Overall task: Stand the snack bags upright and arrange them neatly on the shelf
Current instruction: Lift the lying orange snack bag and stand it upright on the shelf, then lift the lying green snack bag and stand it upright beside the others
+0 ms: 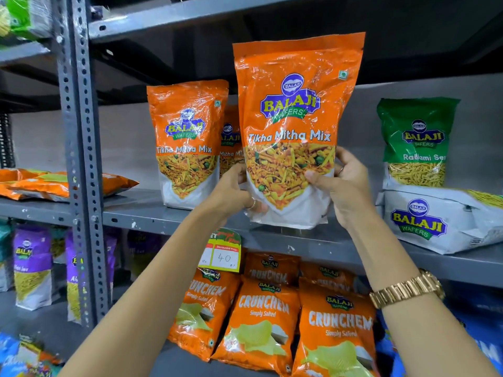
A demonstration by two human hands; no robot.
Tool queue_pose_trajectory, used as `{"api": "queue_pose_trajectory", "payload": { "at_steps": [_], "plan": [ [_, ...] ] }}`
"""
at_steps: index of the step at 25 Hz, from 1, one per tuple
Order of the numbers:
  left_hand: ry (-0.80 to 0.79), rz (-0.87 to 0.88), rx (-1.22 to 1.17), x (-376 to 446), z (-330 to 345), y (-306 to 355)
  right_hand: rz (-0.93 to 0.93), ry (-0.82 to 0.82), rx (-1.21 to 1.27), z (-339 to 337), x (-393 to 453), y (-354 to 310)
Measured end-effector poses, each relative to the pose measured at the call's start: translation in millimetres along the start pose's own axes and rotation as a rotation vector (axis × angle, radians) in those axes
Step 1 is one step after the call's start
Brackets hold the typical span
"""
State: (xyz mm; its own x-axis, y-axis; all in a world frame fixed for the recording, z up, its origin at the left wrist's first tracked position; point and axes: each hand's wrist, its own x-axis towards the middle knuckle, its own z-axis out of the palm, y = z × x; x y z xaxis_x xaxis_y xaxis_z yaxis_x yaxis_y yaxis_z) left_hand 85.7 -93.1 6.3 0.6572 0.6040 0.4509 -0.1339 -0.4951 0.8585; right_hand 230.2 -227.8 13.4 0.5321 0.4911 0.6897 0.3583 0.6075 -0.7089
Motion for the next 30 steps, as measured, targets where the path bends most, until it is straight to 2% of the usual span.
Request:
{"api": "queue_pose_trajectory", "payload": {
  "at_steps": [4,10,16,17,19,22,25,30],
  "plan": [
    [0.007,-0.026,0.095,20.7,15.6,-18.8,0.094,0.023,-0.122,-5.9,18.5,21.9],
    [0.000,-0.036,0.066,51.7,28.0,-44.6,0.179,0.031,-0.294,-15.0,40.5,37.7],
    [-0.002,-0.017,0.047,61.3,29.9,-54.1,0.187,0.087,-0.372,-11.0,37.1,42.0],
    [0.016,0.003,0.007,60.3,30.9,-53.2,0.135,0.145,-0.423,-9.9,33.5,41.5],
    [0.120,0.066,0.009,54.0,33.0,-47.7,-0.085,0.328,-0.556,-8.8,24.3,38.8],
    [0.388,0.311,0.251,39.3,32.5,-38.2,-0.399,0.545,-0.575,-14.2,9.3,26.7],
    [0.483,0.525,0.376,25.9,39.8,-26.7,-0.502,0.701,-0.562,-34.8,-1.7,-1.3],
    [0.518,0.531,0.166,20.5,84.0,13.6,-0.588,0.788,-0.703,-89.5,-16.0,-51.3]
  ]
}}
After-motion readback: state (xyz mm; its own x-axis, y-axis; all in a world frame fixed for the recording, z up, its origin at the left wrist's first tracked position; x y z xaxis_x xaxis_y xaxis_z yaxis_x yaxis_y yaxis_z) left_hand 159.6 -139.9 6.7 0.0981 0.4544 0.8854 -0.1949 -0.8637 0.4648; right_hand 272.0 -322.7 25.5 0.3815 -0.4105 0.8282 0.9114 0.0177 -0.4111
